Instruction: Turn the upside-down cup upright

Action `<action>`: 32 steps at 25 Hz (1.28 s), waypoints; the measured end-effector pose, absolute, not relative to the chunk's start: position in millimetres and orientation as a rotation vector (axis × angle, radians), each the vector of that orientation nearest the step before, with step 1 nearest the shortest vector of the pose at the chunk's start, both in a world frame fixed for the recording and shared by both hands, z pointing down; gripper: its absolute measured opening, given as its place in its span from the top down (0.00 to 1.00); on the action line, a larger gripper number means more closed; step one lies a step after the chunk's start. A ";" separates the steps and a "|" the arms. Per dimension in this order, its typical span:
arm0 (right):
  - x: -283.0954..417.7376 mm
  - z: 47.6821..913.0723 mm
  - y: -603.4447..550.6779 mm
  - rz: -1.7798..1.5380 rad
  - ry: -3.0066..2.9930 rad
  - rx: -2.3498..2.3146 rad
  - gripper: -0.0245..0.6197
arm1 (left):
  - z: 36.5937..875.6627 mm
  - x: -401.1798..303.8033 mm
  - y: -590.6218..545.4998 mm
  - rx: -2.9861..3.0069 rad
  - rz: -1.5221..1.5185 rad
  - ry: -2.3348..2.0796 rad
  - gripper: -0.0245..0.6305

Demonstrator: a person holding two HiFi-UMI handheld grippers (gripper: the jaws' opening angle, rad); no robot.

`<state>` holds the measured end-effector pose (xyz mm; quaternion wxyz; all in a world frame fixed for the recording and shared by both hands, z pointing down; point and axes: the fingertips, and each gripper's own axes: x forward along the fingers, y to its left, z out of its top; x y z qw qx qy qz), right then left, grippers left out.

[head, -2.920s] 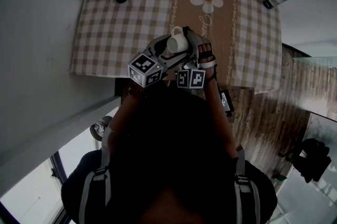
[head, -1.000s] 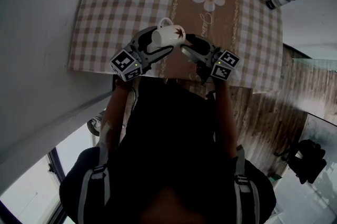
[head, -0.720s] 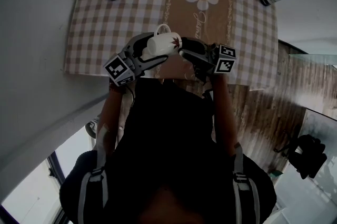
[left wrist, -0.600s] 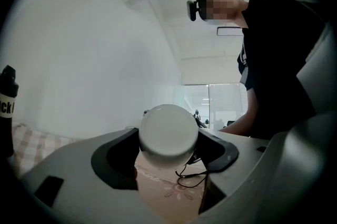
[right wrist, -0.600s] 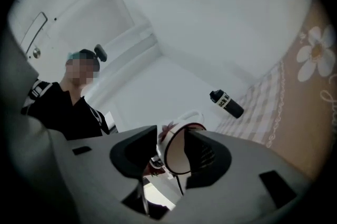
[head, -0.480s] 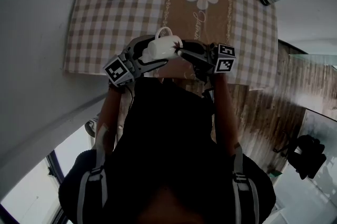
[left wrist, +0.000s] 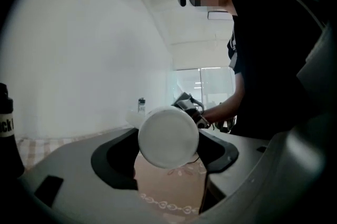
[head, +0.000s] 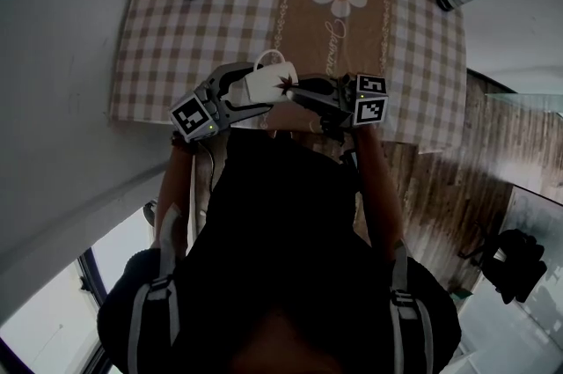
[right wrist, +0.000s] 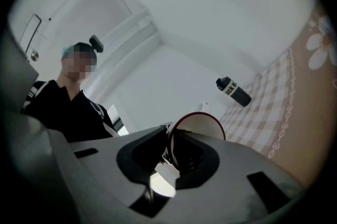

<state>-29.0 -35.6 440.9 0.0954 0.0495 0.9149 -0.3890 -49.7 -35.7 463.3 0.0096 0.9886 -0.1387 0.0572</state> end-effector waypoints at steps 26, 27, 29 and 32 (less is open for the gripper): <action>-53.7 510.8 -25.2 0.086 3.632 -0.370 0.91 | 494.0 -75.0 -96.2 2.999 0.349 -0.899 0.65; -54.2 512.5 -24.6 0.138 3.652 -0.370 0.91 | 495.6 -73.1 -97.2 3.004 0.389 -0.924 0.71; -56.5 516.3 -22.3 0.214 3.683 -0.366 0.91 | 498.5 -67.9 -98.6 3.025 0.475 -0.958 0.79; -56.8 519.8 -23.9 0.304 3.712 -0.406 0.90 | 503.1 -60.9 -100.9 3.040 0.558 -0.980 0.90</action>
